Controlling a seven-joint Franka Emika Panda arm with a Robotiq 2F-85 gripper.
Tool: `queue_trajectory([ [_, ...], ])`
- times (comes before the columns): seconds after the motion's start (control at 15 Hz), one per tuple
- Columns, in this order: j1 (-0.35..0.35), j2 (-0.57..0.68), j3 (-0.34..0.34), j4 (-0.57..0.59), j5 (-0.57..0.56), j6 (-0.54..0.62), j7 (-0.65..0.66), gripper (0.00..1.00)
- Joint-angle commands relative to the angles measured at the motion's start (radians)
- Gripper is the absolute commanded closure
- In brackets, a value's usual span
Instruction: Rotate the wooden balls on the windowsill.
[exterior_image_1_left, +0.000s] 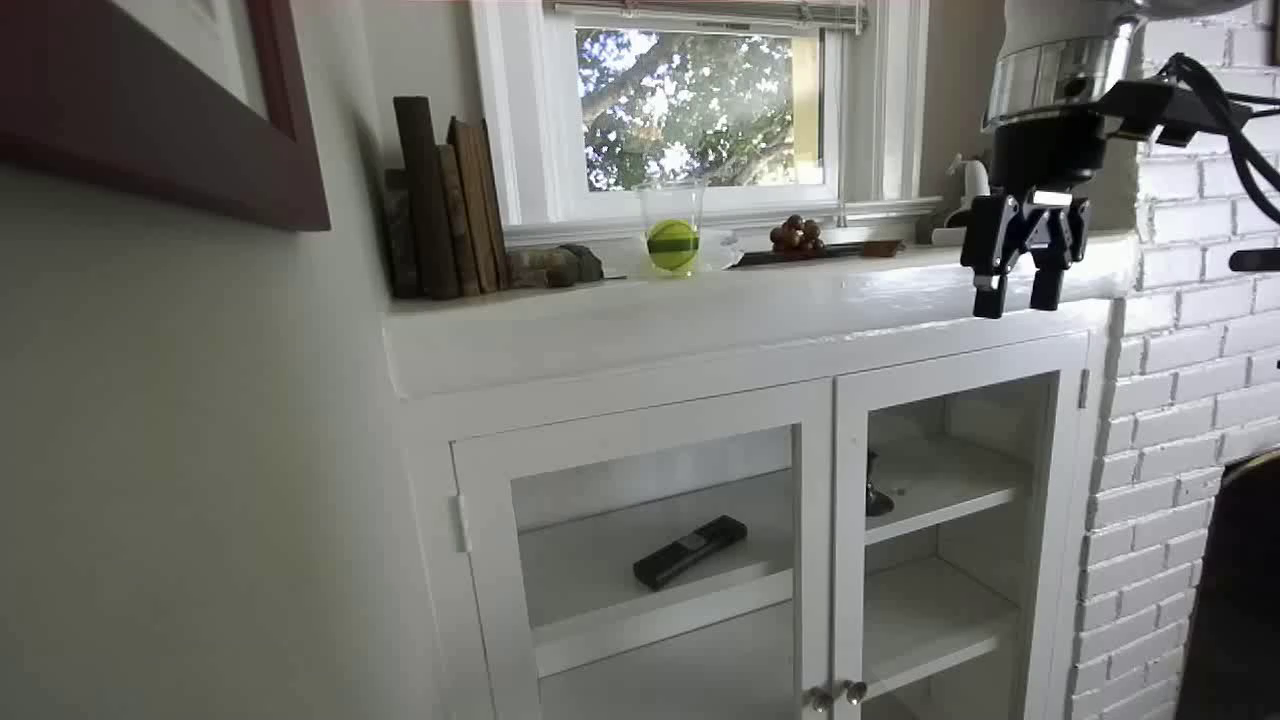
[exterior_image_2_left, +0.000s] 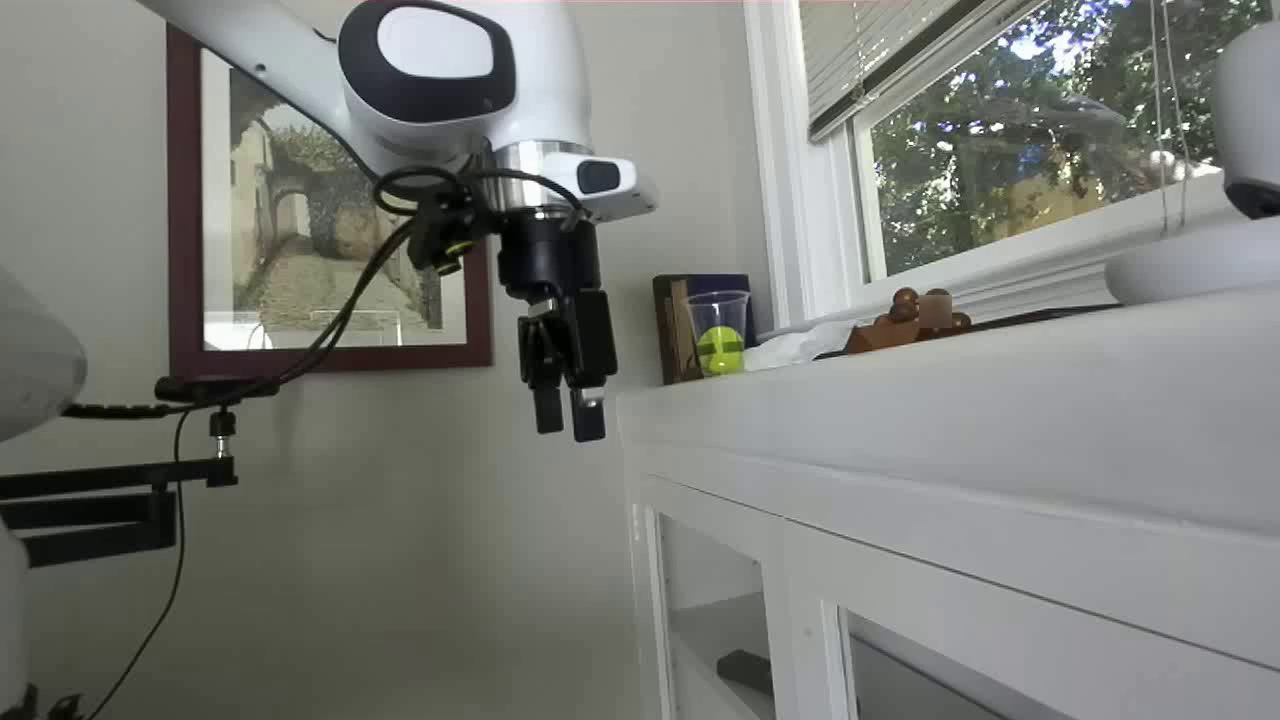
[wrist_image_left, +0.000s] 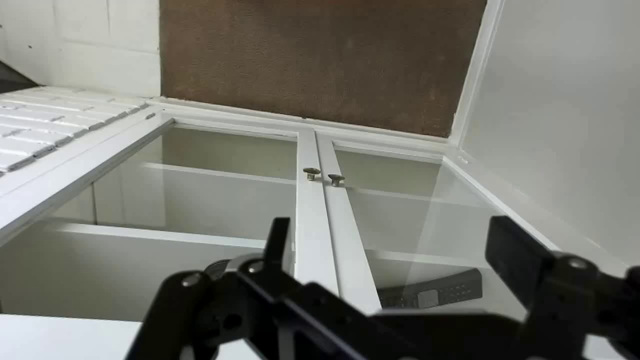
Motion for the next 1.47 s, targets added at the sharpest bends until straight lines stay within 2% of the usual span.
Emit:
queue_trajectory([
  [0.0, -0.004, 0.0, 0.004, 0.002, 0.003, -0.002, -0.002, 0.0],
  [0.33, -0.004, 0.0, 0.004, 0.002, 0.003, -0.002, -0.002, 0.0],
  [0.4, -0.015, 0.023, 0.002, 0.036, -0.003, -0.037, 0.009, 0.0],
  [0.8, -0.076, 0.106, -0.024, 0.337, -0.018, -0.2, 0.035, 0.0],
  [1.2, -0.096, 0.302, -0.052, 0.674, -0.005, -0.175, 0.085, 0.0],
  [1.4, -0.08, 0.399, -0.056, 0.815, 0.012, -0.153, 0.065, 0.0],
])
